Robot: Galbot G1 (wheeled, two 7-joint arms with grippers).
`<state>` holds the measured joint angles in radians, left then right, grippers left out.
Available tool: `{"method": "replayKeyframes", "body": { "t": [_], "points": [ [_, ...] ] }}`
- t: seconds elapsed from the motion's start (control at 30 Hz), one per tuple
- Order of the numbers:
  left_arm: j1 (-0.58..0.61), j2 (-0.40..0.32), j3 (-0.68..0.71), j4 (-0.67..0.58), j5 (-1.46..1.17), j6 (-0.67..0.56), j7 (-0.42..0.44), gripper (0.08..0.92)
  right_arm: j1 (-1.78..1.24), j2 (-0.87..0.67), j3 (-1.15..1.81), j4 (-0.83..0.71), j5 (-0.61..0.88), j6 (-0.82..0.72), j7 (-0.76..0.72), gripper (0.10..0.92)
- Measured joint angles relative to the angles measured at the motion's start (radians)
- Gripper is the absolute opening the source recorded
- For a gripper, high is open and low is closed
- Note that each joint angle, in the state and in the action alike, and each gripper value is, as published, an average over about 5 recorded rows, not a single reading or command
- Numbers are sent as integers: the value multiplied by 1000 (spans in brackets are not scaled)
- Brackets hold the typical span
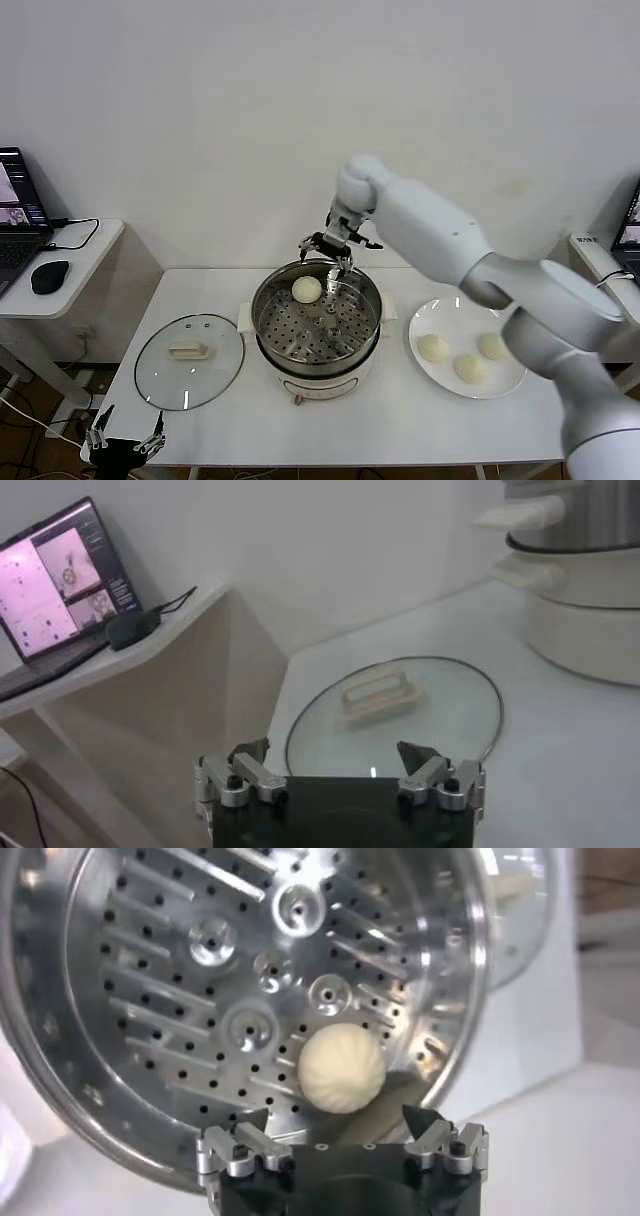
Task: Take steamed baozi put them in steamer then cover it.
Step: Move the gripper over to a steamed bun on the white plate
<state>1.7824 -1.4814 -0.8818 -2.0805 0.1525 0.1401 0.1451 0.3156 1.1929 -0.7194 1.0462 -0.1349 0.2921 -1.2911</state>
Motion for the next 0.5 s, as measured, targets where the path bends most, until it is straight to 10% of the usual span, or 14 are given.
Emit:
{"method": "replayKeyframes", "body": {
  "t": [0.5],
  "points": [
    [8,27,35,-2,-6,8,10,823,-53,-455,51,313,171,-552,-28,823]
  ]
}}
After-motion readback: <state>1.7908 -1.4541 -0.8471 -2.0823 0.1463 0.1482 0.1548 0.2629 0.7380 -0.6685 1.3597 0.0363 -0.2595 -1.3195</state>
